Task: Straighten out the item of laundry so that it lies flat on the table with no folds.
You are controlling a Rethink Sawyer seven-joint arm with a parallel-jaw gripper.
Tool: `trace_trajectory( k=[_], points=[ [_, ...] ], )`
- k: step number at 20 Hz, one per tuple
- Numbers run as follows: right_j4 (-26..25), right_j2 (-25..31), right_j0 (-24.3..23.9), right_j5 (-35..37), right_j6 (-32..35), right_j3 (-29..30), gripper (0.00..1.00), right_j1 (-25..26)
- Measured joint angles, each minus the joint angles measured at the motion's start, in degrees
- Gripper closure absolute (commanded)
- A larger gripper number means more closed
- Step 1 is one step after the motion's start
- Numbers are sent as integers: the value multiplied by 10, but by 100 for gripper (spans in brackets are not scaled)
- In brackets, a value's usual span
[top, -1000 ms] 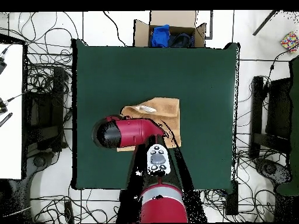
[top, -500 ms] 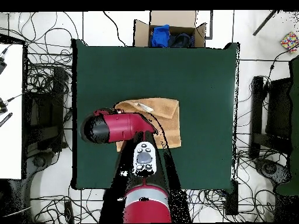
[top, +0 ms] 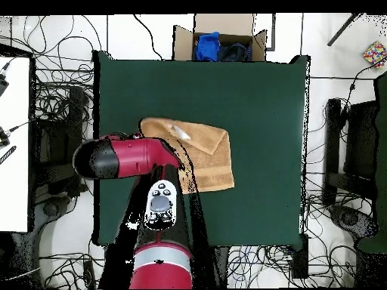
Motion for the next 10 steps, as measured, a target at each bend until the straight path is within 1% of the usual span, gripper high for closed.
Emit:
trace_trajectory(
  k=[4, 6, 10],
  points=[
    [15, 0, 2, 0, 0, -14, 100, 9],
    [24, 0, 0, -1, 0, -21, 100, 22],
    [26, -1, -1, -6, 0, -23, 100, 36]
  ],
)
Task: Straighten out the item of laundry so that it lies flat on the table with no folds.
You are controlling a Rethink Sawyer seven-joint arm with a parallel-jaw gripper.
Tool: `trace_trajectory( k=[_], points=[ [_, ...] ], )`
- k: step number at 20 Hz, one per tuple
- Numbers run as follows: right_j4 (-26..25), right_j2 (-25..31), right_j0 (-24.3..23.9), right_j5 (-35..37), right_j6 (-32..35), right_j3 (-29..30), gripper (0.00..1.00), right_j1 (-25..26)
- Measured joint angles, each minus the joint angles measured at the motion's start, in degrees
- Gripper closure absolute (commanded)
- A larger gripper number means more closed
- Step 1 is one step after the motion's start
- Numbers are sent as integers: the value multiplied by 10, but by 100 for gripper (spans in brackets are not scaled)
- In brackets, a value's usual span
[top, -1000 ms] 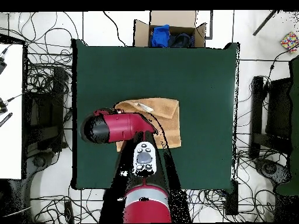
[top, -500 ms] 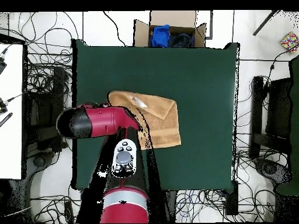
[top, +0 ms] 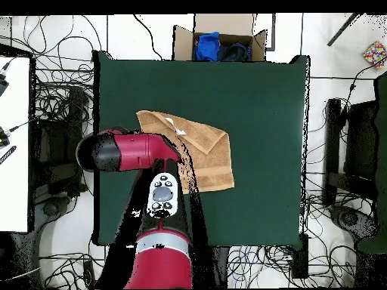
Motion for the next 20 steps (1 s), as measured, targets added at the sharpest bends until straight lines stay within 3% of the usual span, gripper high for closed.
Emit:
trace_trajectory(
  k=[5, 10, 11, 20],
  points=[
    [-1, 0, -3, -12, 0, 1, 100, 10],
    [-31, 2, -38, -26, 0, 5, 100, 9],
    [-54, 7, -71, -26, 0, 5, 0, 5],
    [-116, 24, -156, -26, 0, 5, 0, -3]
  ],
)
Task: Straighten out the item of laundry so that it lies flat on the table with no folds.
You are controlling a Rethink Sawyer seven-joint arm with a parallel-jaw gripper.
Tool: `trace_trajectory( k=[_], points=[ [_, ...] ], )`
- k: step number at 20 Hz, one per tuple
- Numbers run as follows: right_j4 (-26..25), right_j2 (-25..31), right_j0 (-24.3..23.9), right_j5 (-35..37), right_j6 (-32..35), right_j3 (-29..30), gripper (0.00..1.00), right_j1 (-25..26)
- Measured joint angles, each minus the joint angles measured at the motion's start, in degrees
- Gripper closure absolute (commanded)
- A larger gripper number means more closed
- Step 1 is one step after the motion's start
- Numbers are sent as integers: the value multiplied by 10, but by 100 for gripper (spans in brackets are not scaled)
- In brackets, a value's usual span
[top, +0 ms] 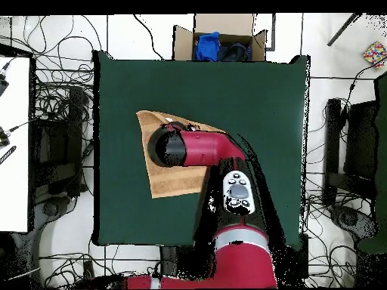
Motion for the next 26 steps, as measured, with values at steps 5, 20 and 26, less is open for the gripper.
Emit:
trace_trajectory(
  k=[5, 20, 26],
  points=[
    [-28, 30, -53, 0, 0, 2, 0, 8],
    [-113, 103, -99, 58, 0, 4, 0, 12],
    [-150, 140, -132, 64, -1, 9, 0, 3]
  ],
)
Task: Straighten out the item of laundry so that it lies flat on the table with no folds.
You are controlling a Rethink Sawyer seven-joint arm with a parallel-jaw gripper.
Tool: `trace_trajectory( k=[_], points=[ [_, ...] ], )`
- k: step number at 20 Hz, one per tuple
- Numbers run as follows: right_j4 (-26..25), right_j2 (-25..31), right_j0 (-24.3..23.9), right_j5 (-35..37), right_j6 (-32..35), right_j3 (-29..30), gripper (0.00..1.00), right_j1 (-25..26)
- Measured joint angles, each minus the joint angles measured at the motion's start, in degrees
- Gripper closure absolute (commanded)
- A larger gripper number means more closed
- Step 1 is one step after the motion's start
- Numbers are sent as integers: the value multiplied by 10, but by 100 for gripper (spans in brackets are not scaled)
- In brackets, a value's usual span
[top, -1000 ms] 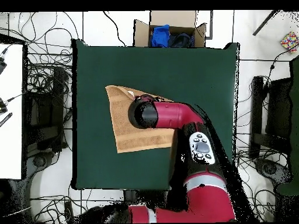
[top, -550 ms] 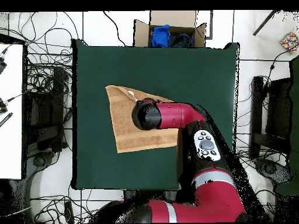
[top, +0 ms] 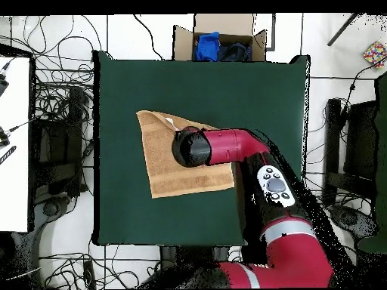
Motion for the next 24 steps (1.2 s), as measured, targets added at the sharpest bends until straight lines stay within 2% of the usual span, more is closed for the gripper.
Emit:
trace_trajectory(
  k=[12, 24],
  points=[
    [-45, 43, -48, 8, -1, 4, 0, -1],
    [-76, 48, -58, 8, -1, 25, 0, -1]
  ],
)
